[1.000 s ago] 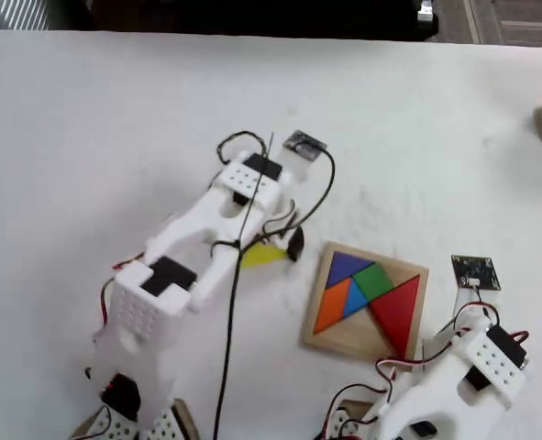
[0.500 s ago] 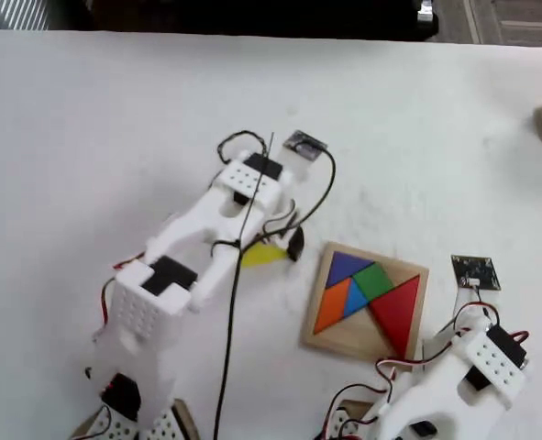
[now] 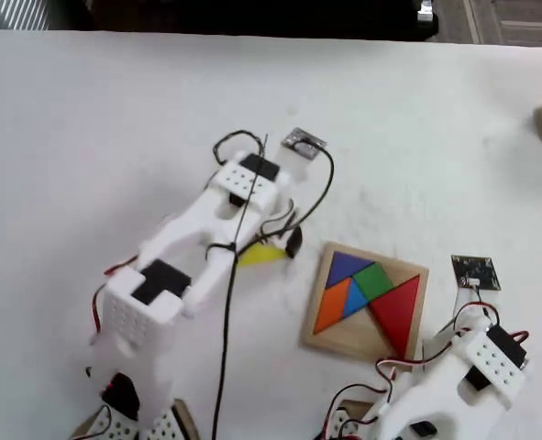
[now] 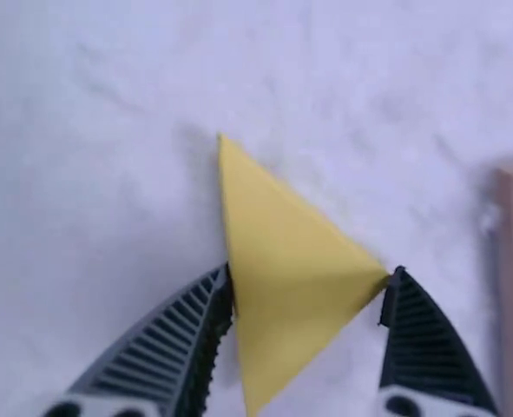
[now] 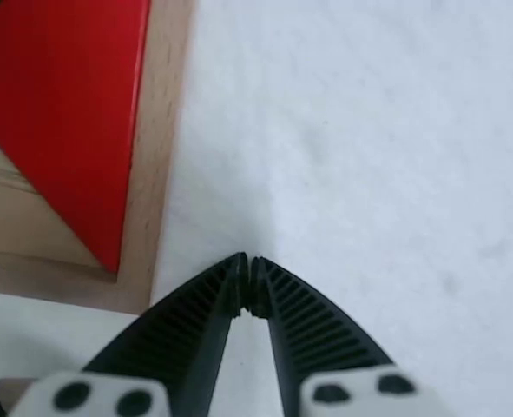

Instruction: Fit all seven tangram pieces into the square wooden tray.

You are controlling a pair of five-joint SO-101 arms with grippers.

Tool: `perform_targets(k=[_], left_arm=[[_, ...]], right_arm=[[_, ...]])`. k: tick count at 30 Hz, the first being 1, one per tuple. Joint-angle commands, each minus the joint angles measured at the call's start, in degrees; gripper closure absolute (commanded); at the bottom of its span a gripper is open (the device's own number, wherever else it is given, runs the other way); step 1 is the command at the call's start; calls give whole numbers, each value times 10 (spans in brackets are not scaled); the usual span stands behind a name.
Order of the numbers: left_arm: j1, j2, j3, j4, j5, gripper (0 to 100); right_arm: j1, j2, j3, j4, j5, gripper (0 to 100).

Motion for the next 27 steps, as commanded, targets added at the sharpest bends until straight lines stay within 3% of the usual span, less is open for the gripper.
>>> perform_targets(k=[1, 15, 27], left_arm=[[6, -42, 2, -15, 5, 744], [7, -46, 5, -11, 8, 744], [58, -107, 33, 11, 11, 744]], right_arm=[[-6, -13, -3, -6, 4, 981], [-4, -13, -3, -6, 4, 981], [-4, -13, -3, -7, 4, 981]])
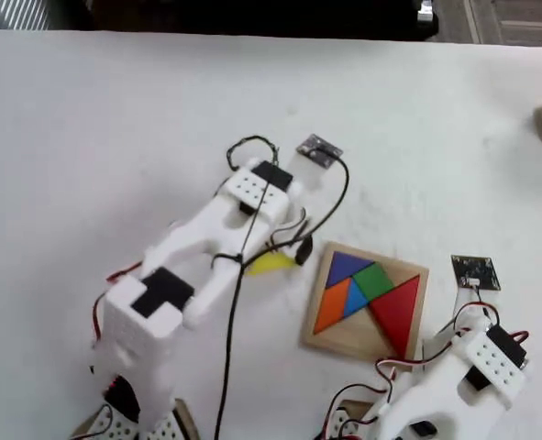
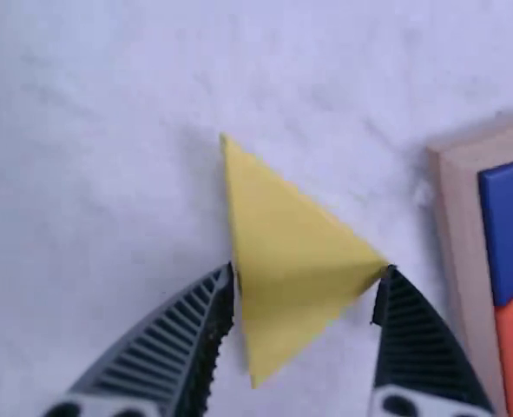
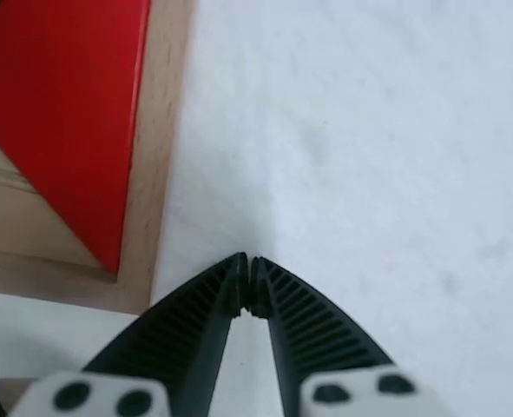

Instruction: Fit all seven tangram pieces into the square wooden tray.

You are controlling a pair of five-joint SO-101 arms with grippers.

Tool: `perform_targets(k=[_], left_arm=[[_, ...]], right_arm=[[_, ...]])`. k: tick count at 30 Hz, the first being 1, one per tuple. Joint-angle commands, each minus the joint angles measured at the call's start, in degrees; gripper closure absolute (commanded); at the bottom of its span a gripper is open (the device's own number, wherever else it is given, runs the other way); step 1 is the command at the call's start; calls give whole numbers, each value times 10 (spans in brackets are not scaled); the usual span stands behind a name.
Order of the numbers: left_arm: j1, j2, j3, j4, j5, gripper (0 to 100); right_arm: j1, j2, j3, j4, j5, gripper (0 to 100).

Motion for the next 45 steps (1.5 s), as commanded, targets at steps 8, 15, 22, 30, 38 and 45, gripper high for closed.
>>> perform_targets(k=[8, 15, 22, 30, 38, 45], left_arm=[[27, -92, 44, 0, 7, 744], [28, -89, 55, -33, 29, 740], [17, -89, 113, -101, 50, 740], [-15, -79, 118, -128, 50, 738], [7, -4, 69, -91, 50, 671], [11, 2, 61, -90, 23, 705]], right_arm=[[-4, -13, -3, -7, 4, 981], [-4, -13, -3, -7, 4, 981], [-4, -13, -3, -7, 4, 981], [-5, -13, -3, -7, 6, 981], [-4, -13, -3, -7, 7, 981], [-5, -13, -3, -7, 7, 981]])
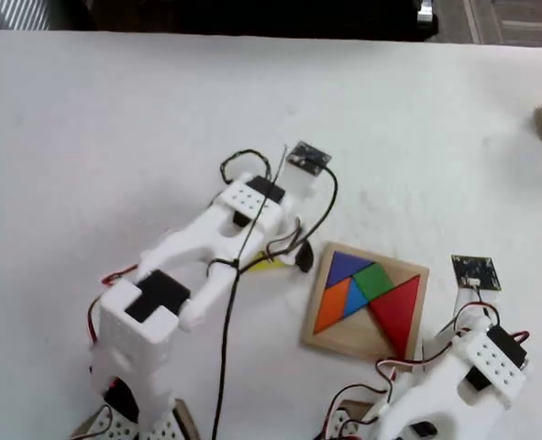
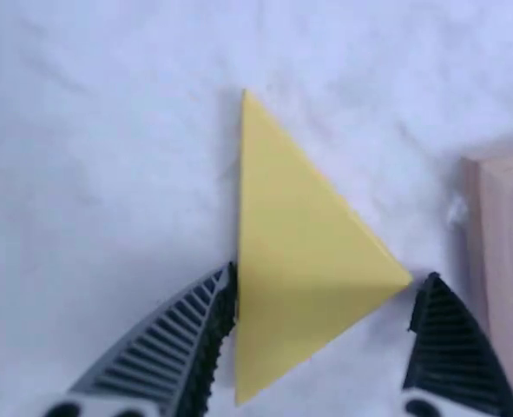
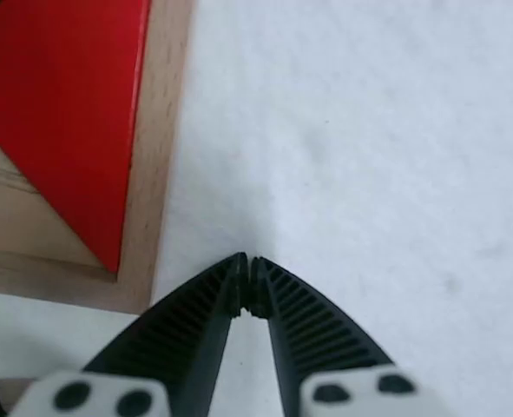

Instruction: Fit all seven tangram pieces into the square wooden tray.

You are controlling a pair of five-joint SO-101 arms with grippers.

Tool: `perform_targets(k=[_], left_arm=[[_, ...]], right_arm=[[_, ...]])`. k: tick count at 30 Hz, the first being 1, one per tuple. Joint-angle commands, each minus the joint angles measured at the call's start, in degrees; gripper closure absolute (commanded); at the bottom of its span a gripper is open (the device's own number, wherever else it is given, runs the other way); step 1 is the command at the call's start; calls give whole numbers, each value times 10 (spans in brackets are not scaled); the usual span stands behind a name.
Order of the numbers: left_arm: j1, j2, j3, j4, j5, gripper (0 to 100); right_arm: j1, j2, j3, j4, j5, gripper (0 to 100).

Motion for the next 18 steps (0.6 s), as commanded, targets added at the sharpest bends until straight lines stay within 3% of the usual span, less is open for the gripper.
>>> perform_targets(k=[1, 8, 18], left_arm=[[18, 6, -36, 11, -12, 719], [17, 7, -50, 19, -12, 825], [16, 0, -51, 25, -13, 850]], right_arm=[[-5, -13, -4, -7, 7, 981], [-4, -13, -4, -7, 6, 981], [-4, -13, -4, -7, 6, 981]])
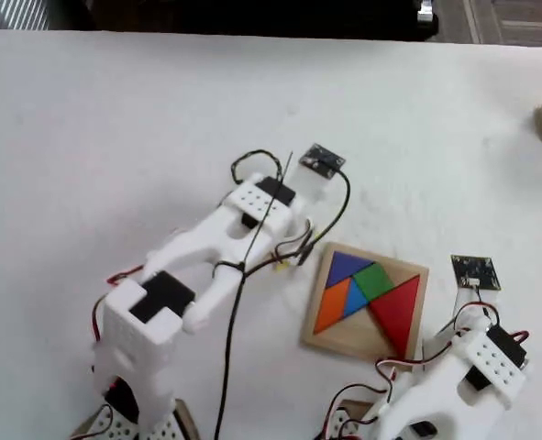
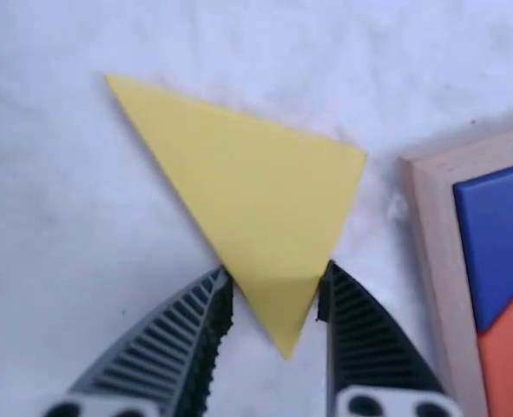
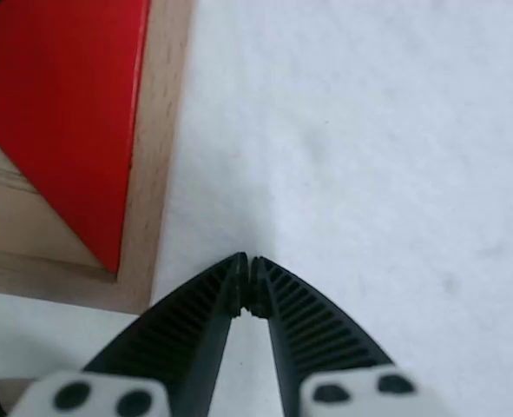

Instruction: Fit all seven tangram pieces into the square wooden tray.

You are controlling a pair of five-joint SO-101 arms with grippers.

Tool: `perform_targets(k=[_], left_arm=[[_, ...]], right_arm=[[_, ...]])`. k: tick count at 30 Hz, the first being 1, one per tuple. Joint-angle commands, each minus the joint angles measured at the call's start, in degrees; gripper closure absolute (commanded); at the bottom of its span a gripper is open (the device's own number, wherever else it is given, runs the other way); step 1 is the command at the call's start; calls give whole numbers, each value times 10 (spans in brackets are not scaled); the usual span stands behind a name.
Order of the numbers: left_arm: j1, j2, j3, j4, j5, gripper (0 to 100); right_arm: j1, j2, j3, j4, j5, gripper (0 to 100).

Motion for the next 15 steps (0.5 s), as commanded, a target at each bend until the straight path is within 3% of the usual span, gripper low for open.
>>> perform_targets(k=[1, 7, 15], left_arm=[[-2, -8, -25, 12, -9, 850], [-11, -95, 5, 52, -11, 850], [-44, -293, 186, 1, -13, 845]], right_arm=[[-4, -13, -4, -7, 5, 981], [-9, -13, -24, -3, 4, 981], [-26, -7, -154, 95, -11, 981]])
